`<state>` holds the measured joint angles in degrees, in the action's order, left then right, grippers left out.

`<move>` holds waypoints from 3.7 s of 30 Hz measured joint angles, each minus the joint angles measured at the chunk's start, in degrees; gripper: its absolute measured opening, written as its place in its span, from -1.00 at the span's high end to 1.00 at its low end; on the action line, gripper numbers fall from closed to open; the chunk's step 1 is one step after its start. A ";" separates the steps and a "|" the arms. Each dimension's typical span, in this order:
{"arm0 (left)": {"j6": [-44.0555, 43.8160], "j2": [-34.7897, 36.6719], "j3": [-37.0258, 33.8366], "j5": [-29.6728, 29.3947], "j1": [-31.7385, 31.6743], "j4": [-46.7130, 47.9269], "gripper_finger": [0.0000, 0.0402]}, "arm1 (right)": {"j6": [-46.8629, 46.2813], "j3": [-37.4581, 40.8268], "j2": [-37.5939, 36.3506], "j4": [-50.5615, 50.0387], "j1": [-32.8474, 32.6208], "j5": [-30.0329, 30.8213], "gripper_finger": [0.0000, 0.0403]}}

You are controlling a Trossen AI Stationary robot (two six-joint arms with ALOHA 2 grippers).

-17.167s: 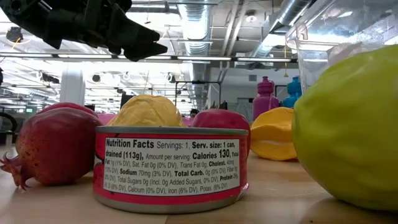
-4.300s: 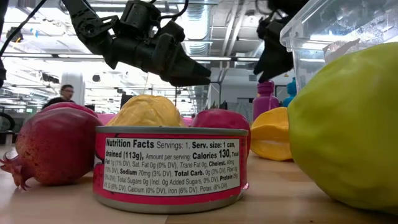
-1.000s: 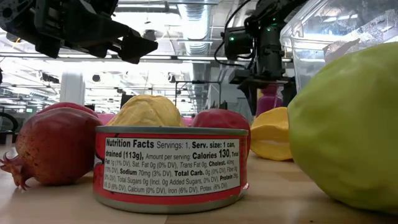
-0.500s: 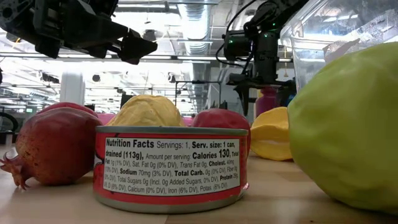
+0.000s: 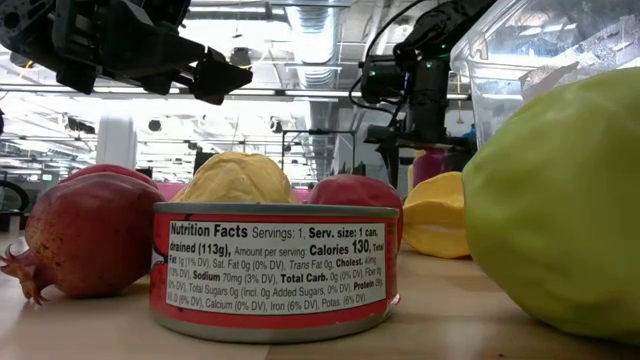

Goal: Pick & Place Food Item
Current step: Put the red apple into the transparent bin

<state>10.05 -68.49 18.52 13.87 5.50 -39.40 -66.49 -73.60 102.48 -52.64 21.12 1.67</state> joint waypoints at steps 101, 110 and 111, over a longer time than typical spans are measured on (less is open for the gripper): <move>-1.34 -0.02 -0.63 -0.11 0.02 4.30 -0.59 | 92.54 -0.46 8.07 120.41 -28.60 18.16 -0.34; -1.34 -0.02 -0.63 -0.13 0.01 4.30 -0.59 | 95.08 9.71 1.66 118.87 -32.89 25.67 -0.34; -1.34 -0.02 -0.63 -0.23 0.00 4.29 -0.59 | 95.04 11.04 0.50 118.47 -33.53 26.24 -0.34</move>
<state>8.71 -68.51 17.89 13.64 5.50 -35.11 28.56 -62.57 102.98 65.83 -12.41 27.92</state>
